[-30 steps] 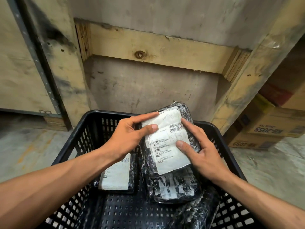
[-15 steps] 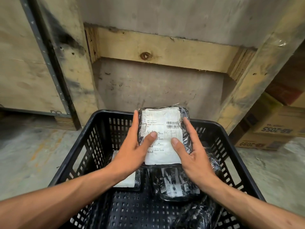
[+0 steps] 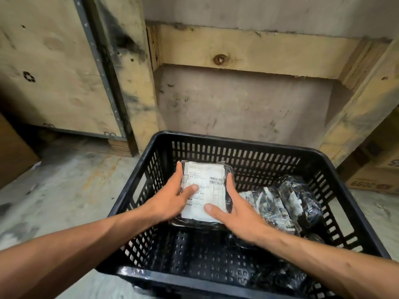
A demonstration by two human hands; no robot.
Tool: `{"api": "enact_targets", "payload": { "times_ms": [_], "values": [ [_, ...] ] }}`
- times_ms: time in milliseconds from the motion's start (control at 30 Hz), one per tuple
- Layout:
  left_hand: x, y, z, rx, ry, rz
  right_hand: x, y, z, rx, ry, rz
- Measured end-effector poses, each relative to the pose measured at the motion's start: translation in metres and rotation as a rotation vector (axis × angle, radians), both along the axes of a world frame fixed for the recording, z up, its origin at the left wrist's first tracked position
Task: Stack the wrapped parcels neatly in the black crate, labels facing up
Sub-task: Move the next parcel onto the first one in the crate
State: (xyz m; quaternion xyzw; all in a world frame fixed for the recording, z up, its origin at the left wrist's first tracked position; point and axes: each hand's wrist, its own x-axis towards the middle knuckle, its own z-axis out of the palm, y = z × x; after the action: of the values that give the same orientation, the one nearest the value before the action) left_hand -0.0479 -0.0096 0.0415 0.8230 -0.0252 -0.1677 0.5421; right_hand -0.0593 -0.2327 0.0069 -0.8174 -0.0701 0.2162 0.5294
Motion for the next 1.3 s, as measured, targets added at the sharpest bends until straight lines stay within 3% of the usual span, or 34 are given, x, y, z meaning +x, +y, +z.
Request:
{"api": "enact_targets", "payload": {
  "times_ms": [267, 500, 667, 833, 1000, 1300],
  "values": [
    [0.036, 0.009, -0.030, 0.399, 0.142, 0.024, 0.028, 0.024, -0.029, -0.127, 0.010, 0.041],
    [0.051, 0.013, -0.056, 0.607, 0.238, -0.068, 0.033, 0.038, -0.066, -0.235, 0.033, 0.113],
    [0.050, 0.016, -0.054, 0.599, 0.296, -0.091, 0.036, 0.033, -0.073, -0.312, 0.018, 0.195],
    [0.045, 0.016, -0.044, 0.641, 0.408, -0.191, 0.032, 0.034, -0.076, -0.250, -0.017, 0.148],
    [0.035, 0.015, -0.048, 0.739, 0.326, -0.206, 0.031, 0.034, -0.080, -0.232, -0.027, 0.125],
    [0.030, 0.019, -0.055, 0.605, 0.313, -0.139, 0.030, 0.034, -0.082, -0.234, -0.030, 0.099]
  ]
}}
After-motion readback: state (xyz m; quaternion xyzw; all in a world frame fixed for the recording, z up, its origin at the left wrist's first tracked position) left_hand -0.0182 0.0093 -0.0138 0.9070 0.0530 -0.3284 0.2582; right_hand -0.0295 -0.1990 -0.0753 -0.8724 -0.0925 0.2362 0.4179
